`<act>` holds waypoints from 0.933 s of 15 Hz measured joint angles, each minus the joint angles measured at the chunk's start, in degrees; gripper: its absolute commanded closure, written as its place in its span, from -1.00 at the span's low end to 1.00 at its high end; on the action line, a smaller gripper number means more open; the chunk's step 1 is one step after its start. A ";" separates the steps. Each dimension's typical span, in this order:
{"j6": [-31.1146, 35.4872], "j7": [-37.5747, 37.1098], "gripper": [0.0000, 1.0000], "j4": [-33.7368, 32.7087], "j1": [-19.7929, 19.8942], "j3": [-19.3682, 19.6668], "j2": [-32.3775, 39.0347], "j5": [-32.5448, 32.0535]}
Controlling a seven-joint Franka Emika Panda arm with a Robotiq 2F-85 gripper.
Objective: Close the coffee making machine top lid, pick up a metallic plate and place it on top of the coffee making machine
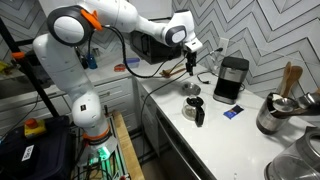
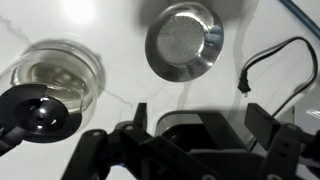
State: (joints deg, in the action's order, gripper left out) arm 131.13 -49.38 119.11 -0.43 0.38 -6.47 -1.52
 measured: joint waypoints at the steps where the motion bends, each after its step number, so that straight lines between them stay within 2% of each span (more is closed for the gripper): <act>1: -1.12 4.24 -1.00 0.38 0.44 0.87 0.43 2.97; 4: -6.20 16.80 -1.00 1.02 2.19 3.49 2.00 9.48; 7: -12.43 26.87 -1.00 0.49 3.95 5.05 4.05 11.71; 10: -14.92 31.49 -1.00 -0.61 4.46 5.17 6.30 11.70; 14: -15.06 32.10 -1.00 -2.10 4.18 4.48 8.67 11.29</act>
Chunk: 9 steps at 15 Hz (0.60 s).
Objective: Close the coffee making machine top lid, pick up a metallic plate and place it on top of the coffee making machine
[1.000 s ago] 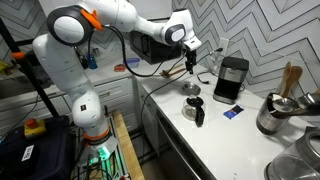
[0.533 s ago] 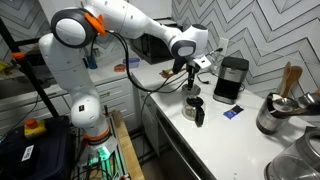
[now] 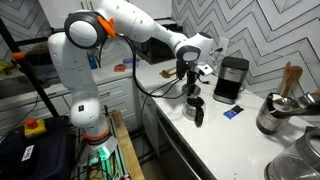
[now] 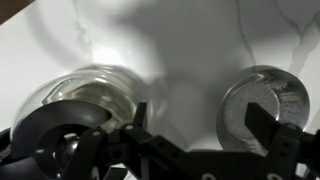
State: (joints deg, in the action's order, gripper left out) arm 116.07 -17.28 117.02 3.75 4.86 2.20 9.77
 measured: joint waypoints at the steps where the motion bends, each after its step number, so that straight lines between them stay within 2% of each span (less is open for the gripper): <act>1: 0.12 0.00 -1.00 -0.29 -0.07 -0.17 0.54 -0.05; 9: 3.65 -0.01 -1.00 -2.49 -1.06 -1.04 5.54 -3.10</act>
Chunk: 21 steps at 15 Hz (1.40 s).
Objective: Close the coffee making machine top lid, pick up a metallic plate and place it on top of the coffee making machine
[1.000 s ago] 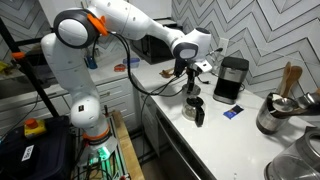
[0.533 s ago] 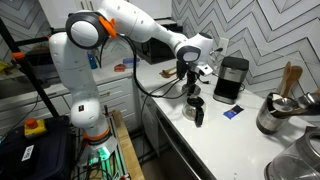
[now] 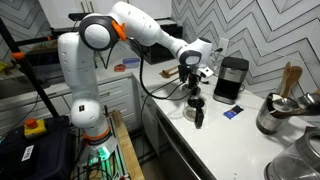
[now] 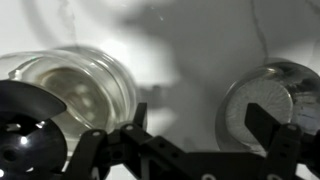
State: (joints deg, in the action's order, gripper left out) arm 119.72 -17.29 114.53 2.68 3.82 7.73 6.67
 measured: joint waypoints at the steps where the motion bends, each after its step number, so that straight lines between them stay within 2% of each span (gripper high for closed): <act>1: 0.86 0.00 -1.00 -0.07 -0.14 -0.05 0.61 -0.24; 7: 6.84 -0.03 -1.00 -0.52 -0.73 -0.68 2.96 -0.23; 9: 8.21 -0.03 -0.52 -0.52 -0.80 -0.87 3.55 -0.14; 11: 9.33 -0.03 -0.12 -0.53 -0.83 -0.96 4.07 -0.09; 12: 9.93 -0.02 0.02 -0.53 -0.83 -0.97 4.30 0.20; 13: 10.56 0.00 0.06 -0.53 -0.83 -0.99 4.50 0.61; 14: 11.24 0.05 -0.38 -0.53 -0.83 -1.02 4.71 1.13; 16: 12.35 0.32 -0.59 -0.54 -0.83 -1.12 5.13 2.57; 17: 12.85 0.68 -0.44 -0.54 -0.82 -1.21 5.38 3.59; 18: 13.22 1.03 -0.08 -0.53 -0.81 -1.29 5.60 4.58; 19: 13.50 1.54 0.06 -0.54 -0.79 -1.36 5.77 5.56; 20: 13.72 2.02 0.07 -0.54 -0.74 -1.42 5.90 6.41; 21: 13.86 2.46 0.25 -0.54 -0.68 -1.44 5.97 7.12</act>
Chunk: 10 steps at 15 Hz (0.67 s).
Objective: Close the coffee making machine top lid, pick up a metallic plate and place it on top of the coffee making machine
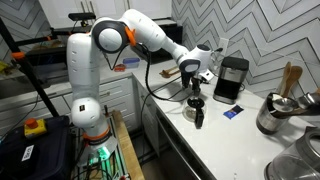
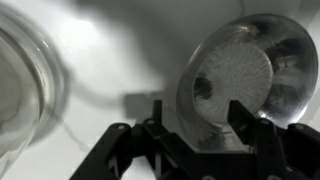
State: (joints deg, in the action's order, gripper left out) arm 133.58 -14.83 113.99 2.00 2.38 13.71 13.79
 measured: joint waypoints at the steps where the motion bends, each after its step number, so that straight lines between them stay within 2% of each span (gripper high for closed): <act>1: 0.10 0.40 0.41 0.00 0.08 0.00 0.04 0.68; 5: 0.20 1.07 1.00 -0.02 0.36 -0.01 0.04 2.20; 10: 0.33 1.78 0.98 -0.73 0.53 -0.01 -0.11 4.48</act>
State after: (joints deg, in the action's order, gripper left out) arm 133.90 -13.04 113.26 2.53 2.37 13.59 18.27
